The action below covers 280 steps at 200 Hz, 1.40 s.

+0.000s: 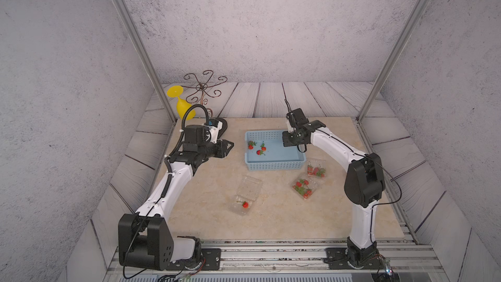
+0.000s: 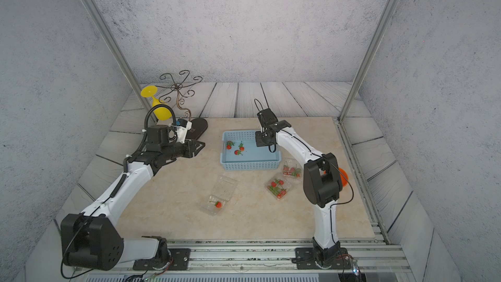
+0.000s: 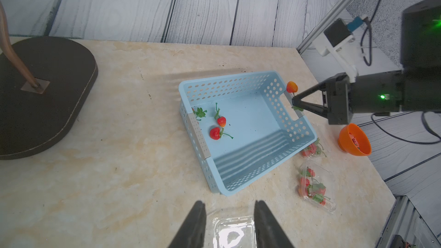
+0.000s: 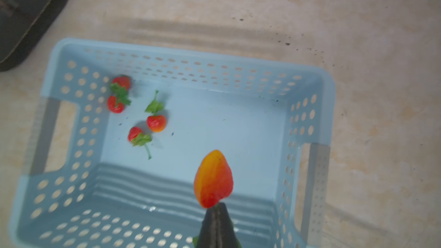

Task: Pack strawberries into containers
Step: Pick up the strawberry from the basket, then place the strawberry in the packing box.

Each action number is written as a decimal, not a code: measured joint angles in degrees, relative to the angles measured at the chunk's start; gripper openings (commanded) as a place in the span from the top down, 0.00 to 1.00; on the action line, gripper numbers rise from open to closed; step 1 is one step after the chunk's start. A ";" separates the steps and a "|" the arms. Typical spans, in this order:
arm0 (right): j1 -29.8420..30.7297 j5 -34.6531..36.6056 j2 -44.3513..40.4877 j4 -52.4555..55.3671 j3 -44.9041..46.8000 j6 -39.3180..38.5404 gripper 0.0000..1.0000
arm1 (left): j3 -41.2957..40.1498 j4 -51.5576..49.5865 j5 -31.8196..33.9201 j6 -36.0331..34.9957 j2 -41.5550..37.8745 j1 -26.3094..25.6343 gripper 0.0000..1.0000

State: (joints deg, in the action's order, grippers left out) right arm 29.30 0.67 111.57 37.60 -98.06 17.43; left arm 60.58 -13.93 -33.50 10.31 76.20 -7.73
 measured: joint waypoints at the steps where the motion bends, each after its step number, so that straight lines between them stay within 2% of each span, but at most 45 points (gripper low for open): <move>1: 0.26 -0.15 -0.46 -0.22 0.55 -0.04 1.00 | 0.00 0.00 0.04 0.00 0.00 0.00 0.62; 36: 10.62 -5.75 -6.49 -3.54 10.43 -0.11 1.00 | 0.00 0.00 0.57 0.00 0.00 0.17 0.62; 66: 20.50 -12.74 -6.69 -6.71 15.39 0.63 1.00 | 0.00 0.02 0.72 0.17 0.00 0.96 0.62; 85: 23.89 -15.26 -6.08 -7.52 16.06 1.11 1.00 | -0.13 0.17 0.72 0.37 -0.13 1.73 0.62; 159: 28.57 -17.14 2.62 -7.45 11.61 -0.42 0.98 | -1.25 1.90 0.48 2.19 -1.81 4.55 0.62; 195: 30.58 -18.18 4.13 -5.64 8.96 -2.75 0.97 | -1.29 2.67 0.02 2.73 -1.88 5.03 0.62; 280: 31.28 -19.32 5.33 -1.38 8.37 -6.12 0.81 | -1.38 3.04 -0.42 3.08 -1.88 5.49 0.62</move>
State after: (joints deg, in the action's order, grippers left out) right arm 60.58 -18.65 116.90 36.23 -89.69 11.31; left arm 59.20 -10.90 -33.91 13.39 74.32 -2.24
